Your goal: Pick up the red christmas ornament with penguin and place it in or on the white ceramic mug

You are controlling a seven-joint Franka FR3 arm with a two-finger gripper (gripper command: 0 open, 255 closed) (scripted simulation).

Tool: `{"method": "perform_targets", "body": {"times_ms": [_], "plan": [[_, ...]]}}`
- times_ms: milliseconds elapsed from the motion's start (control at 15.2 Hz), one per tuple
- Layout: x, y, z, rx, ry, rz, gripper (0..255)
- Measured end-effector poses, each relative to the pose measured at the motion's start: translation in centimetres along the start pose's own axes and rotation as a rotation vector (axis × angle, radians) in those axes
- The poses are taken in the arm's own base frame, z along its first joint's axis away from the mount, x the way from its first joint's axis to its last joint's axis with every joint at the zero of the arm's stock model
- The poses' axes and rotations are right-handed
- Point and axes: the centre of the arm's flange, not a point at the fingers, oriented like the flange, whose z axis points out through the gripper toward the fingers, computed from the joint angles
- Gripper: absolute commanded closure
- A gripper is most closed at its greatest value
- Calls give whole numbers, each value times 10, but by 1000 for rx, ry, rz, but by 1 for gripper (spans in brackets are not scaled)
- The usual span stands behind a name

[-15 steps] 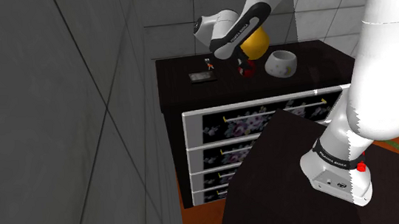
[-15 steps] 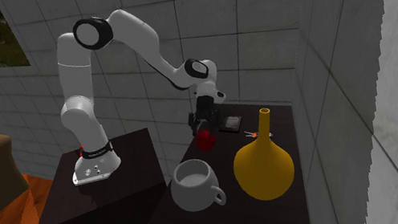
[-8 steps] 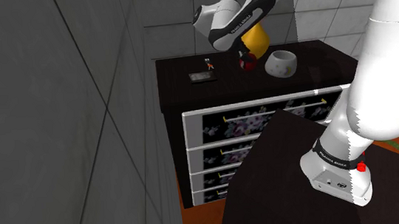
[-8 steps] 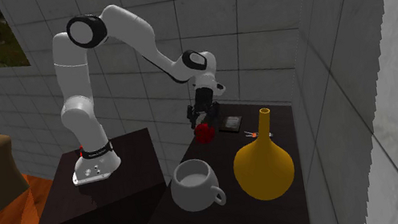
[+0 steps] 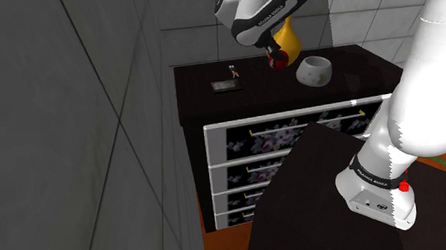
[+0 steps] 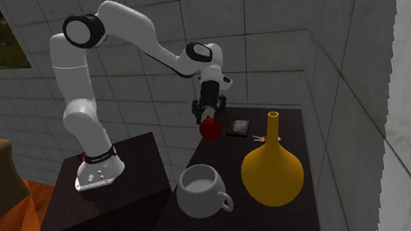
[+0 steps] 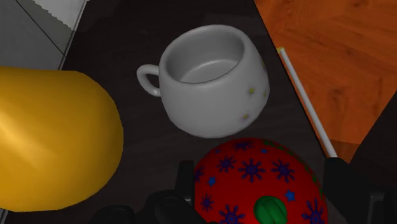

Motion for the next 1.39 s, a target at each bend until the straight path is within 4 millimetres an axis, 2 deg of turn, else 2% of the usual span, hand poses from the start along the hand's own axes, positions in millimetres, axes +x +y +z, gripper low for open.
{"method": "perform_targets", "body": {"times_ms": [858, 1122, 1386], "plan": [[-52, 15, -42, 0, 0, 0, 255], [-80, 29, -17, 1, 0, 1, 255], [-119, 38, 19, 1, 0, 0, 255]]}}
